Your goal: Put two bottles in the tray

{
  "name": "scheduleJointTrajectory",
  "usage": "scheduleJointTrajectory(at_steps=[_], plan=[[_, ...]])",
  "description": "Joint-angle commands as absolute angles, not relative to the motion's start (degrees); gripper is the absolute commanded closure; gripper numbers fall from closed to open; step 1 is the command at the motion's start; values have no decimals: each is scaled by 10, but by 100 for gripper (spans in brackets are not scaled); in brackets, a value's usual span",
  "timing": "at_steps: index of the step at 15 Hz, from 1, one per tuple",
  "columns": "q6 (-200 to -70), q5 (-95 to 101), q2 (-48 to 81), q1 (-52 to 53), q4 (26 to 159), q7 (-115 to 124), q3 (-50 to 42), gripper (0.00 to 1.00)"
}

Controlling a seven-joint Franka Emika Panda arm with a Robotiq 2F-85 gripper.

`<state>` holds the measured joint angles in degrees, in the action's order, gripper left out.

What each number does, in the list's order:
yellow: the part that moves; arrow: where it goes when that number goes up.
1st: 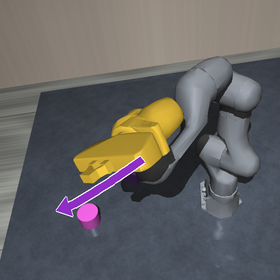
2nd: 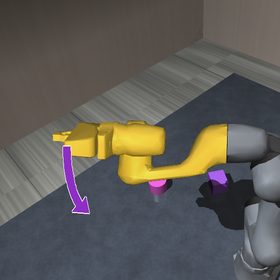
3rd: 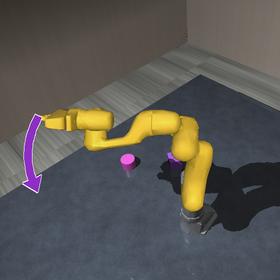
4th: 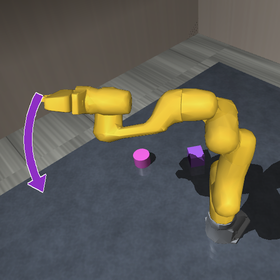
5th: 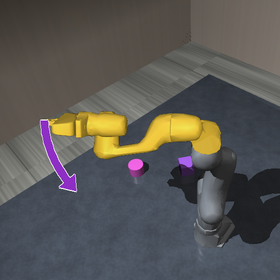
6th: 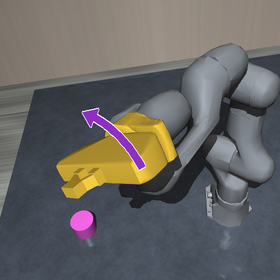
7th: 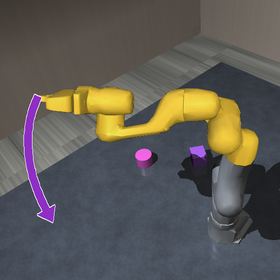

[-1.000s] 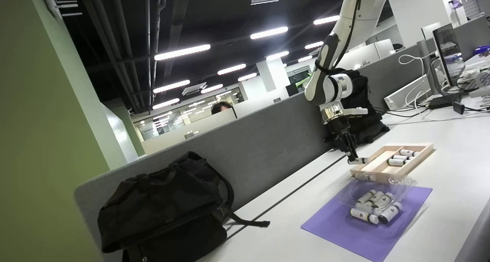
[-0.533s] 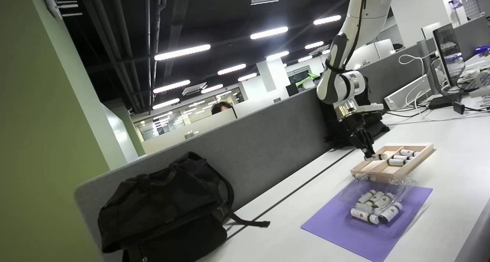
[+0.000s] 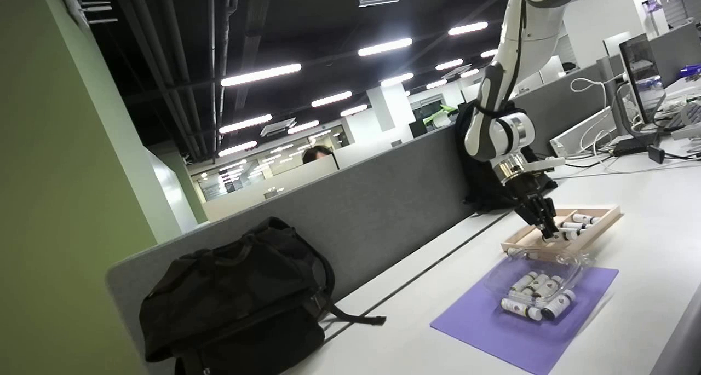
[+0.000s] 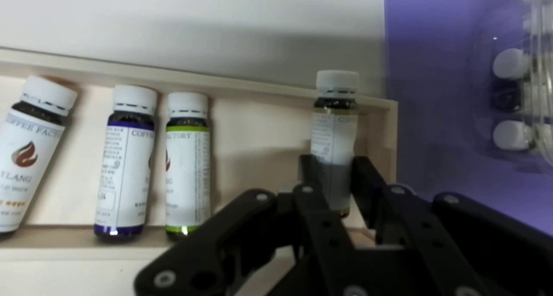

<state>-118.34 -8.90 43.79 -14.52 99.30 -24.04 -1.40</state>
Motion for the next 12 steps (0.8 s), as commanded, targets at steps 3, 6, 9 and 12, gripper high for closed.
scheduleJointTrajectory(at_steps=[3, 6, 9, 12], plan=[[-1170, -84, 441, -149, 987, -210, -17, 90], [-1174, -86, 440, -151, 988, -212, -18, 90], [-1182, -86, 440, -153, 988, -212, -20, 90], [-1192, -86, 441, -157, 988, -214, -21, 90]])
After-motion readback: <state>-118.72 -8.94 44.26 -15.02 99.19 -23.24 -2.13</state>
